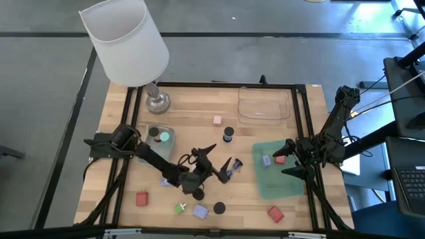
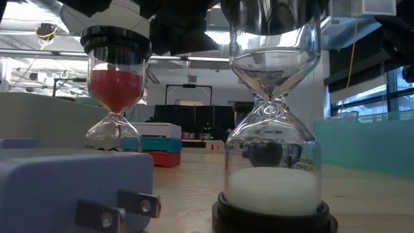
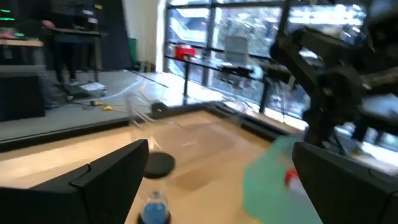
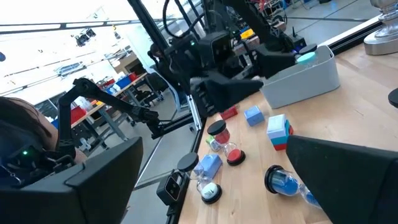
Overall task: Pick & Place Office items
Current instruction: Put the the bottom blue hourglass into the gray bin
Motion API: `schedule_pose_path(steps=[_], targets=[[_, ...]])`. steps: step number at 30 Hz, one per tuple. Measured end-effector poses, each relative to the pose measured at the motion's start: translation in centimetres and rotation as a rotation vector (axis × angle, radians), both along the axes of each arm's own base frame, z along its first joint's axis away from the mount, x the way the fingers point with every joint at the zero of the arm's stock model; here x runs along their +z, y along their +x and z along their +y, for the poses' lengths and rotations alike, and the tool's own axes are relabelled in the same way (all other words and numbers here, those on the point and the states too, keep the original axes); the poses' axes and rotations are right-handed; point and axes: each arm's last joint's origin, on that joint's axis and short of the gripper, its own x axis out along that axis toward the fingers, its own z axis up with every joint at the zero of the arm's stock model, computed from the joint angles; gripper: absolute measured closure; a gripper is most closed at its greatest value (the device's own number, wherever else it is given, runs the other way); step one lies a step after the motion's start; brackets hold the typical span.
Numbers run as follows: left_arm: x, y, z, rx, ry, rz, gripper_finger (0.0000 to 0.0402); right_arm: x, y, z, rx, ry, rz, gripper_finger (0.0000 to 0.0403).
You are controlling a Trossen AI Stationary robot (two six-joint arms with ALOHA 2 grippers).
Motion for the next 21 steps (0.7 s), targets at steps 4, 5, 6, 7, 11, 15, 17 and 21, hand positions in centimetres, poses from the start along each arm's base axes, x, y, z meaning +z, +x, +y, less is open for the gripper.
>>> schedule_pose_path(steps=[4,5,6,7,11,15,17,21], targets=[[-0.2,0.0,-0.4,-0.048,-0.075,-0.067,0.0005,0.0,0.0,0.0,0.000,0.001,0.000,0.0003],[-0.4,0.0,-0.4,-0.061,-0.089,-0.069,0.0005,0.0,0.0,0.0,0.000,0.000,0.000,0.0003],[-0.7,0.0,-0.4,-0.083,-0.103,-0.066,0.0006,0.0,0.0,0.0,0.000,0.000,0.000,0.0003],[-1.0,0.0,-0.5,-0.101,-0.116,-0.057,0.0006,0.0,0.0,0.0,0.000,0.000,0.000,0.0003],[-2.4,-0.1,-0.5,-0.174,-0.183,0.005,0.0005,0.0,0.0,0.0,0.000,0.000,0.000,0.0003],[-3.8,-0.1,0.1,-0.225,-0.306,0.061,0.0006,0.0,0.0,0.0,0.000,0.000,0.000,0.0003],[-4.3,0.1,0.7,-0.253,-0.378,0.084,0.0008,0.0,0.0,0.0,0.000,0.000,0.000,0.0003],[-5.0,0.5,1.8,-0.315,-0.514,0.137,0.0008,0.0,0.0,0.0,0.000,-0.001,0.000,0.0003]])
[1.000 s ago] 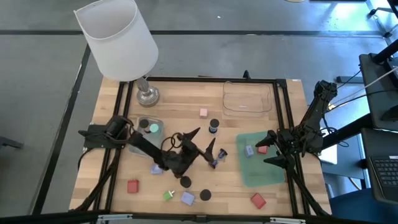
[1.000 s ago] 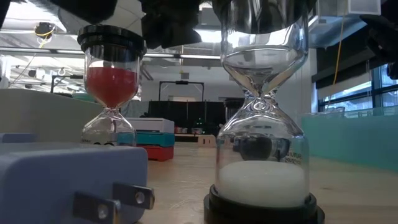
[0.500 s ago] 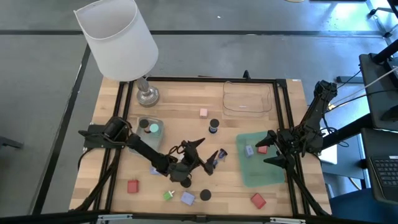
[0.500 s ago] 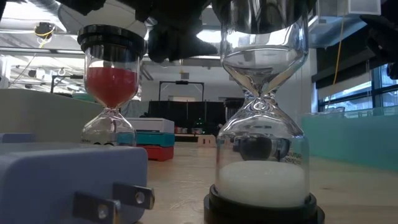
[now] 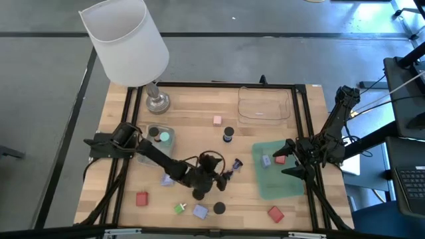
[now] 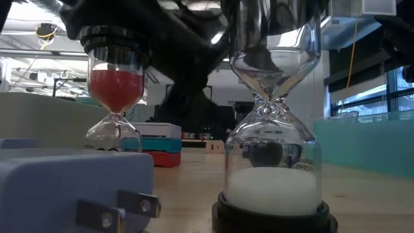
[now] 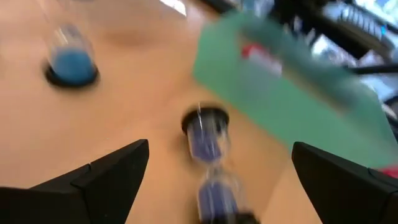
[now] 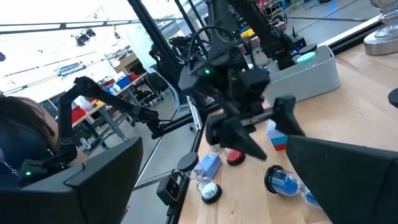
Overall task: Pick & Place Office items
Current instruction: Put the the bottom blue hourglass into the gray bin
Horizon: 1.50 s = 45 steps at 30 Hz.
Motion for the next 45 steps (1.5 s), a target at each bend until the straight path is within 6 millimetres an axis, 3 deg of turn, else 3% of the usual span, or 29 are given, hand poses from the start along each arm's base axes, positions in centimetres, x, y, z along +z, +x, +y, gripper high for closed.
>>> schedule_pose_path(steps=[4,9,15,20,33,40,45], targets=[[0.3,1.1,1.5,-0.060,-0.151,0.149,0.0009,0.0,0.0,0.0,0.000,0.000,0.000,0.0003],[2.5,2.9,4.0,-0.135,-0.315,0.339,0.0010,0.0,0.0,0.0,0.000,0.000,0.000,0.0003],[5.5,4.4,6.7,-0.209,-0.396,0.434,0.0017,0.0,0.0,0.0,0.000,0.000,0.000,0.0003],[6.2,4.8,8.2,-0.201,-0.461,0.463,0.0018,0.0,0.0,0.0,0.000,0.000,0.000,0.0003],[5.9,4.8,8.2,-0.145,-0.481,0.499,0.0018,0.0,0.0,0.0,0.000,0.001,0.000,0.0003],[7.0,7.0,7.0,-0.086,-0.409,0.582,0.0018,0.0,0.0,0.0,0.000,-0.001,0.000,0.0003],[6.3,9.2,6.7,-0.092,-0.401,0.681,0.0018,0.0,0.0,0.0,-0.001,-0.001,0.001,0.0003]])
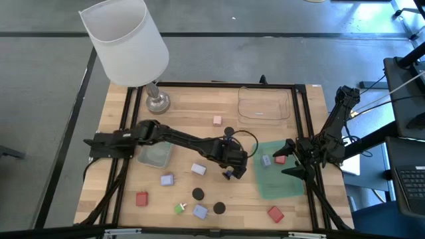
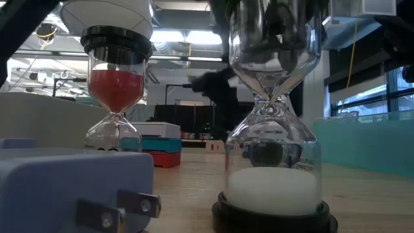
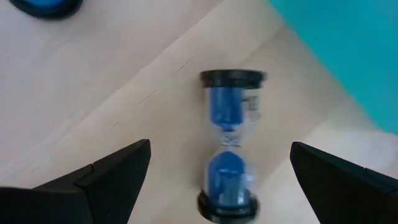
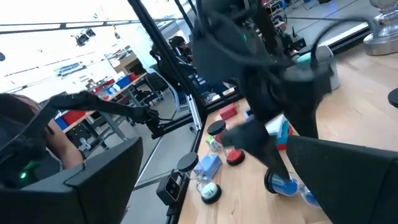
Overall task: Pick & Place Office items
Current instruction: Put the the bottom blue hourglass into the gray bin
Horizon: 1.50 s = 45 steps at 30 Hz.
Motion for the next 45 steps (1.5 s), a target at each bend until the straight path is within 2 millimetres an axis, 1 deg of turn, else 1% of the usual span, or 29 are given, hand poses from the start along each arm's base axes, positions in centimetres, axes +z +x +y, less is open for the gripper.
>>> schedule_pose_path(steps=[5,9,15,19,23,28,35,38,41,45], targets=[[-1.5,1.8,-0.7,-0.017,-0.018,0.067,0.0018,0.0,0.0,0.0,0.001,-0.002,0.001,0.0003],[-2.3,2.6,-1.4,-0.037,-0.011,0.085,0.0018,0.0,0.0,0.0,0.001,-0.002,0.001,0.0003],[-2.7,2.4,-1.8,-0.027,0.027,0.116,0.0018,0.0,0.0,0.0,0.000,-0.001,0.001,0.0003],[-2.7,2.1,-1.9,-0.032,0.111,0.124,0.0027,0.0,0.0,0.0,0.001,-0.002,0.001,0.0003],[-2.7,2.0,-2.4,-0.078,0.149,0.123,0.0062,0.0,0.0,0.0,0.001,-0.001,0.001,0.0003],[-2.6,2.1,-3.1,-0.089,0.166,0.097,0.0128,0.0,0.0,0.0,0.001,-0.001,0.001,0.0003],[-3.7,2.3,-2.8,-0.088,0.121,0.095,0.0231,0.0,0.0,0.0,0.000,-0.001,0.001,0.0003],[-4.0,2.2,-2.7,-0.066,0.081,0.107,0.0268,0.0,0.0,0.0,0.001,-0.001,0.001,0.0003],[-3.9,2.1,-2.6,-0.052,0.063,0.110,0.0290,0.0,0.0,0.0,0.000,-0.001,0.001,0.0003],[-3.8,2.2,-2.6,-0.096,0.082,0.110,0.0291,0.0,0.0,0.0,0.001,-0.002,0.001,0.0003]])
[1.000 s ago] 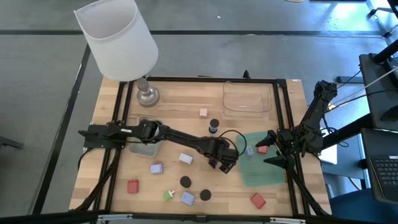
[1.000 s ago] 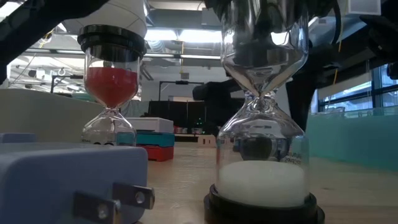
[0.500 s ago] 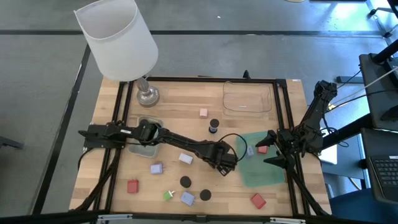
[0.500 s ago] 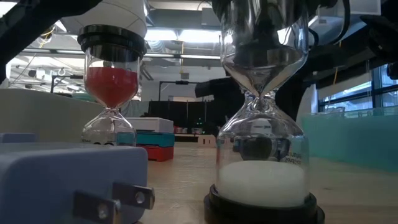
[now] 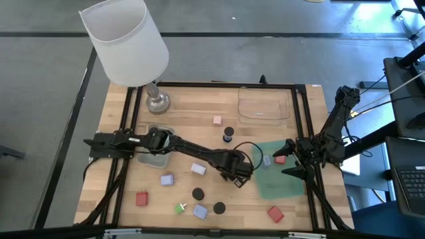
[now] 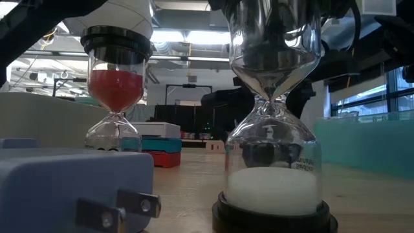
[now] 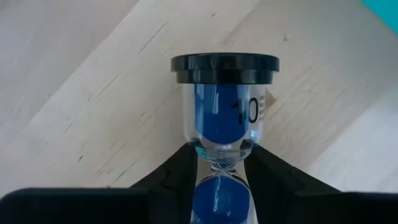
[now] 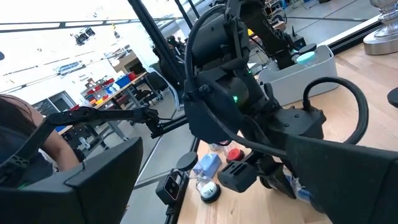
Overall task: Pick & Place Office items
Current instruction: Put the the bottom blue hourglass into the gray bin
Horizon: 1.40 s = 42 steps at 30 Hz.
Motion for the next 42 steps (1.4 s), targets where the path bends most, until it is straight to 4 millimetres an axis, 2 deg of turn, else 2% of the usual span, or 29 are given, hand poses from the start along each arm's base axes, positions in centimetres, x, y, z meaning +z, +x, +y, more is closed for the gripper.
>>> schedule_pose_path(steps=[4,8,15,21,30,34,42], targets=[[0.1,0.0,0.0,-0.027,0.014,0.007,0.0278,0.0,0.0,0.0,0.000,0.000,0.000,0.0003],[0.7,0.2,-0.1,-0.027,0.079,-0.025,0.0282,0.0,0.0,0.0,0.000,0.000,0.000,0.0003],[3.0,0.5,-0.7,-0.009,0.258,-0.136,0.0295,0.0,0.0,0.0,0.000,0.000,0.000,0.0003],[5.1,0.0,-1.2,0.097,0.388,-0.237,0.0296,0.0,0.0,0.0,0.000,0.000,0.000,0.0003],[5.6,-0.6,-2.8,0.196,0.565,-0.334,0.0297,0.0,0.0,0.0,0.000,0.000,0.000,0.0003],[5.7,-0.8,-2.8,0.283,0.614,-0.375,0.0297,0.0,0.0,0.0,0.000,0.000,0.000,0.0003],[3.4,-1.7,-2.3,0.537,0.719,-0.515,0.0296,0.0,0.0,0.0,0.000,0.000,0.000,0.0003]])
